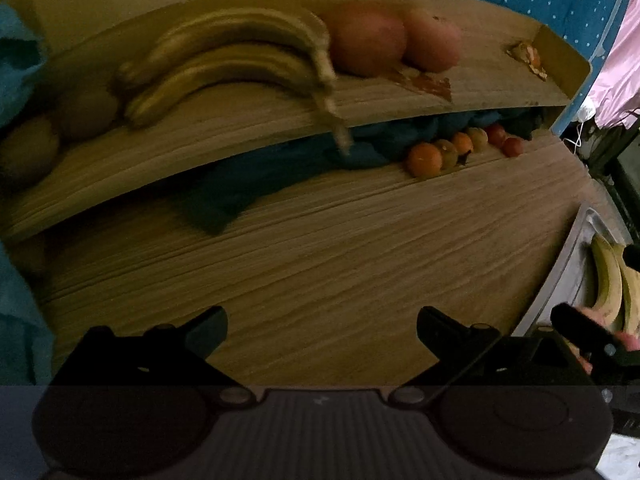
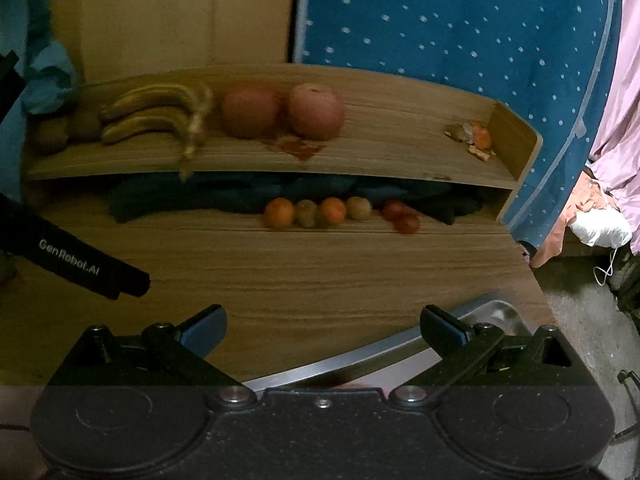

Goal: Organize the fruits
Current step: 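Move both open tools away from the tray toward the small fruits on the shelf, then grasp a cherry tomato with the right tool while the left tool grasps a small orange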

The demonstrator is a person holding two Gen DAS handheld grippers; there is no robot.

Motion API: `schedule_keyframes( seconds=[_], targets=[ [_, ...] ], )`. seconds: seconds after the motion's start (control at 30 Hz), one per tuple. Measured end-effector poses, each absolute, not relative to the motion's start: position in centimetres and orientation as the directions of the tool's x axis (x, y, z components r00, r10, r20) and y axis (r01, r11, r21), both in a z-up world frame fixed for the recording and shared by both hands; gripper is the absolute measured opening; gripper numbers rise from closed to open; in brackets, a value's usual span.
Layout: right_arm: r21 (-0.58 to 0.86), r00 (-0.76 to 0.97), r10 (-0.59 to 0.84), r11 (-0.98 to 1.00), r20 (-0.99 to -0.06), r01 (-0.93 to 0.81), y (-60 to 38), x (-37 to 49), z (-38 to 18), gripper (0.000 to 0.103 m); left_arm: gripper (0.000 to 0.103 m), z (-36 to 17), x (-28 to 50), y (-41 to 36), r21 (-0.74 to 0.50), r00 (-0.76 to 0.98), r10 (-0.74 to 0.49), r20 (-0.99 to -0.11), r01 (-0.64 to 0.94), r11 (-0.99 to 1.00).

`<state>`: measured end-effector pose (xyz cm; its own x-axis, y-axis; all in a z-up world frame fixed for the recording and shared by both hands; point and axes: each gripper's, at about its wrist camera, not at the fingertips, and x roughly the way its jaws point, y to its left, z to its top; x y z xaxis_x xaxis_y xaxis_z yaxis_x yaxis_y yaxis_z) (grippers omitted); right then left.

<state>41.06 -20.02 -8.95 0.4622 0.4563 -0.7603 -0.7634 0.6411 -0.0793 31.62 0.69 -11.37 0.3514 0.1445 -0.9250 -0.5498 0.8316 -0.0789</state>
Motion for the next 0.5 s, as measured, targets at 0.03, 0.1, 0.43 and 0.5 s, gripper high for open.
schedule_keyframes(
  seconds=[0.03, 0.1, 0.43, 0.5],
  targets=[
    [-0.077, 0.461, 0.456, 0.643, -0.761, -0.762, -20.2, 41.7, -9.1, 0.102, 0.103, -11.6, 32.2, 0.5, -0.078, 0.348, 0.143, -0.927, -0.549, 0.832],
    [-0.069, 0.458, 0.457, 0.646, -0.763, -0.760, -20.7, 43.4, -9.3, 0.102, 0.103, -12.0, 33.4, 0.2, -0.078, 0.344, 0.140, -0.929, -0.548, 0.833],
    [-0.058, 0.438, 0.468, 0.629, -0.767, -0.775, -21.4, 51.6, -10.8, 0.102, 0.103, -13.2, 39.6, -1.7, -0.050, 0.358, 0.187, -0.915, -0.560, 0.827],
    [-0.062, 0.435, 0.470, 0.622, -0.768, -0.781, -21.1, 53.1, -11.2, 0.102, 0.103, -13.4, 40.4, -1.9, -0.037, 0.361, 0.205, -0.910, -0.562, 0.826]
  ],
)
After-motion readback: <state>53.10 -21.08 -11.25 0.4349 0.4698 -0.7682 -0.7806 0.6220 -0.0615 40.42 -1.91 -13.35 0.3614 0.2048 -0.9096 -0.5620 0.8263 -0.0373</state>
